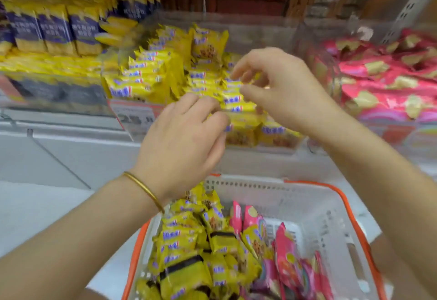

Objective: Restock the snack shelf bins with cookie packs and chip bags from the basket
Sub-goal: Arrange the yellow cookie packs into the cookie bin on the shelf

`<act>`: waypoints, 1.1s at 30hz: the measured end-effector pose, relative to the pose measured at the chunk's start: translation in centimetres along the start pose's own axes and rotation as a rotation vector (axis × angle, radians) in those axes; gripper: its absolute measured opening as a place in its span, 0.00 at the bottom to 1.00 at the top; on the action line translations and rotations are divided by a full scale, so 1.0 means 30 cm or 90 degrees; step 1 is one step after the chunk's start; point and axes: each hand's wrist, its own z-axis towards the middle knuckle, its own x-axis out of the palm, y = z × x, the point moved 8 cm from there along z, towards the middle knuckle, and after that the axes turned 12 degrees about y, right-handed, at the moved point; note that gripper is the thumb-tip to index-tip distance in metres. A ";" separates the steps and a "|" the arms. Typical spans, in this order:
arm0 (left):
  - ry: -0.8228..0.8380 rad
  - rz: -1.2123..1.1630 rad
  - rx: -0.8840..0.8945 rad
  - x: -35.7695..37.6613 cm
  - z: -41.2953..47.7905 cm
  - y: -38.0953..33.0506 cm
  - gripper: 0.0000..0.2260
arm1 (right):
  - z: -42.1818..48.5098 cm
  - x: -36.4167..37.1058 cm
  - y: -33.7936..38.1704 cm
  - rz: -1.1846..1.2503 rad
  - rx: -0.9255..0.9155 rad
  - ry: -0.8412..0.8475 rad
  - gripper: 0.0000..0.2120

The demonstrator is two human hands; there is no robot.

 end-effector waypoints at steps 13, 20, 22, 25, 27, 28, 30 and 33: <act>0.446 0.037 -0.001 0.414 -0.074 -0.181 0.14 | -0.588 1.075 -0.586 -0.206 0.151 0.706 0.34; 0.471 0.026 -0.003 0.441 -0.072 -0.176 0.14 | -0.597 1.109 -0.601 -0.197 0.157 0.667 0.32; 0.492 0.004 -0.011 0.451 -0.069 -0.170 0.14 | -0.563 1.041 -0.605 -0.072 0.227 0.663 0.36; 0.529 -0.064 -0.040 0.471 -0.070 -0.153 0.15 | -0.484 0.882 -0.570 0.037 0.260 0.615 0.38; 0.549 -0.125 -0.071 0.484 -0.072 -0.148 0.18 | -0.435 0.769 -0.504 0.126 0.239 0.575 0.39; 0.553 -0.170 -0.094 0.486 -0.071 -0.146 0.20 | -0.415 0.707 -0.465 0.178 0.229 0.543 0.39; 0.547 -0.280 -0.156 0.473 -0.061 -0.142 0.23 | -0.383 0.580 -0.374 0.263 0.201 0.468 0.39; 0.497 -0.403 -0.205 0.409 -0.023 -0.127 0.19 | -0.363 0.433 -0.270 0.350 0.177 0.374 0.42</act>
